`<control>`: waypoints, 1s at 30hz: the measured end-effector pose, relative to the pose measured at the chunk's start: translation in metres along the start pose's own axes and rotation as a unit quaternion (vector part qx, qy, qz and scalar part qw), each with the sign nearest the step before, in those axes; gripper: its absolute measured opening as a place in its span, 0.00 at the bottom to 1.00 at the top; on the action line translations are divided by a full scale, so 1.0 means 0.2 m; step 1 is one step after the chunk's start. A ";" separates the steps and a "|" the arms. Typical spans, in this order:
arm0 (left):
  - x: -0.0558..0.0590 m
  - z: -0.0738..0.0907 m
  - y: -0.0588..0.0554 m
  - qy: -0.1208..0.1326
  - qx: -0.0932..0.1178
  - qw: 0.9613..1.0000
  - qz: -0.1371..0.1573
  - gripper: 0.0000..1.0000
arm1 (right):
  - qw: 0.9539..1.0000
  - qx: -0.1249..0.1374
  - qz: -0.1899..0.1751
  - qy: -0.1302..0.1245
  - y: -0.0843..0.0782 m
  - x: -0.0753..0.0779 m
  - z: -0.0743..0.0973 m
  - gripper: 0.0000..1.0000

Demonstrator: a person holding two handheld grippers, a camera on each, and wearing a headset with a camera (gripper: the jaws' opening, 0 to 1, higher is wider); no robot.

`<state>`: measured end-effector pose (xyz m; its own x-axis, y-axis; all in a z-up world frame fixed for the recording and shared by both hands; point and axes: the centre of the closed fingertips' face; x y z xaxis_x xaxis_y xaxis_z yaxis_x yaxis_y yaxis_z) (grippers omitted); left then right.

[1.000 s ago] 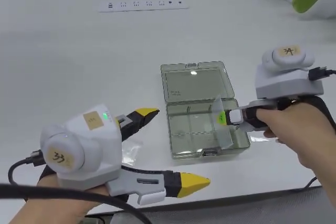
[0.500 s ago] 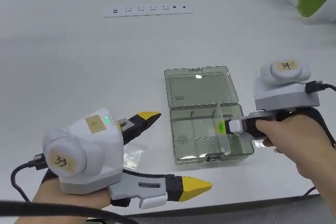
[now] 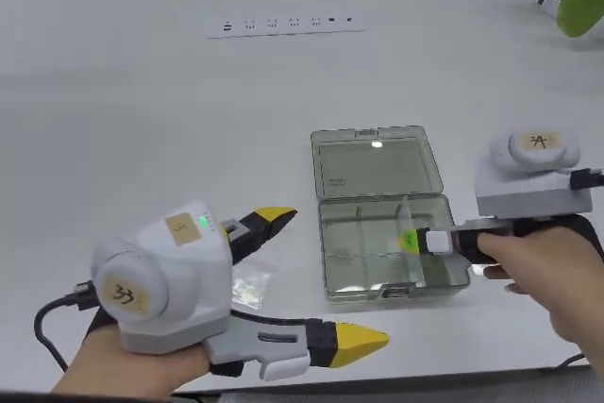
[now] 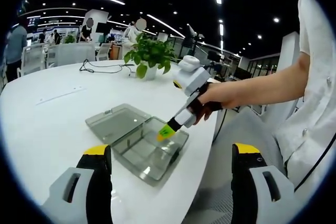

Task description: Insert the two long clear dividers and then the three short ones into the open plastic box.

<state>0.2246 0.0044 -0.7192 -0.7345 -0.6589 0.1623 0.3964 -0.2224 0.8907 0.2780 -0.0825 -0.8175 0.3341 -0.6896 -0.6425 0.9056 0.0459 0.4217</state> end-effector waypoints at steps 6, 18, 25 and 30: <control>-0.03 0.01 0.00 0.019 -0.004 1.000 0.005 0.97 | 0.999 0.025 0.031 0.022 0.04 -0.07 0.07 0.19; -0.16 0.04 -0.02 0.068 -0.012 0.997 0.017 0.96 | 0.991 0.059 0.107 0.063 0.11 -0.21 0.27 0.29; -0.24 0.05 -0.08 0.098 -0.032 0.994 0.025 0.95 | 0.982 0.071 0.151 0.084 0.11 -0.24 0.39 0.35; -0.30 0.06 -0.16 0.122 -0.060 0.990 0.042 0.93 | 0.973 0.085 0.195 0.090 0.11 -0.23 0.48 0.43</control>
<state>0.2491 0.0602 -0.7527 -0.5468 -0.8296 0.1126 0.5236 -0.2339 0.8192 0.2565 -0.1195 -0.7168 0.6980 -0.5056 -0.5071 0.6490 0.1476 0.7463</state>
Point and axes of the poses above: the centre of the closed fingertips' face, and the gripper's own axes: z roughly backward along the fingers, x roughly to its right, y roughly out of its top, and after that the axes turned 15 degrees about y, right-handed
